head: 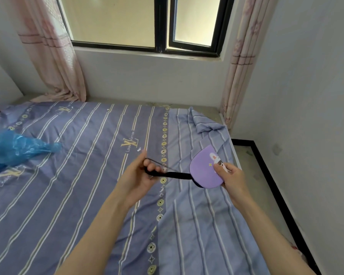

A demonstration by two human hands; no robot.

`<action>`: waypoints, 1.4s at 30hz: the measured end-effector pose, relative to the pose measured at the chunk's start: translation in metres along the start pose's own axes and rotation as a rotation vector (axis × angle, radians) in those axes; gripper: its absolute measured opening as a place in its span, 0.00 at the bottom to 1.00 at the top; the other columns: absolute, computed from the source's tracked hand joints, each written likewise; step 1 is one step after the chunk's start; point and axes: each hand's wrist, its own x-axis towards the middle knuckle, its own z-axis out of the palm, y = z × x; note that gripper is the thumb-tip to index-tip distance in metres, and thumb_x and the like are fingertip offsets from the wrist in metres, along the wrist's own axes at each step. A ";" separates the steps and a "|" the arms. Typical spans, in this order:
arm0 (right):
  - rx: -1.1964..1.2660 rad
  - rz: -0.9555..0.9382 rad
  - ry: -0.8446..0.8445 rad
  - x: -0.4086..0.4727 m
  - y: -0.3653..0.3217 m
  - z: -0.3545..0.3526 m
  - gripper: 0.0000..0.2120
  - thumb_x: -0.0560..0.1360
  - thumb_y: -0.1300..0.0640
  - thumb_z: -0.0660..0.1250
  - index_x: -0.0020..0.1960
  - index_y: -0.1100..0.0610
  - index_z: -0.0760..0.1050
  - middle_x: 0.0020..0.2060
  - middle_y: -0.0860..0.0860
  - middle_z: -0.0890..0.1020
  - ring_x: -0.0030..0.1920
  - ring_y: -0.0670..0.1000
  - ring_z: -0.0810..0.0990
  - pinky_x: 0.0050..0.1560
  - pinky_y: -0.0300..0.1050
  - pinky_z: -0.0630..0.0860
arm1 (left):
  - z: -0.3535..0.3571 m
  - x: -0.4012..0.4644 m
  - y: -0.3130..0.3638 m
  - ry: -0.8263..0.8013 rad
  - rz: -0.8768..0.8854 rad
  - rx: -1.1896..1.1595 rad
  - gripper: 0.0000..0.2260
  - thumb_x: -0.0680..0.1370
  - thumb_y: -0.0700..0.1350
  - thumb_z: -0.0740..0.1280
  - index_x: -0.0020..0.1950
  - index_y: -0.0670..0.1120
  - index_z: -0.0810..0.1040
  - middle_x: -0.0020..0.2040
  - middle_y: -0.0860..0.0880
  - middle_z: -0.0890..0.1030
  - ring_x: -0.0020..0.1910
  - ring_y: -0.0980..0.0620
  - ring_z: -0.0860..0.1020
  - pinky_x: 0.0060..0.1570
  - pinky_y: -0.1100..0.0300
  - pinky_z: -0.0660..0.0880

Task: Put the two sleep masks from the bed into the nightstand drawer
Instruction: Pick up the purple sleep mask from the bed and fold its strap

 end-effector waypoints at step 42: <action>0.089 0.157 -0.681 -0.100 0.002 0.110 0.12 0.69 0.60 0.70 0.51 0.63 0.78 0.39 0.51 0.86 0.41 0.51 0.85 0.40 0.42 0.81 | -0.029 -0.123 -0.005 0.480 0.330 0.507 0.10 0.73 0.44 0.70 0.51 0.41 0.80 0.48 0.42 0.84 0.47 0.46 0.83 0.44 0.56 0.81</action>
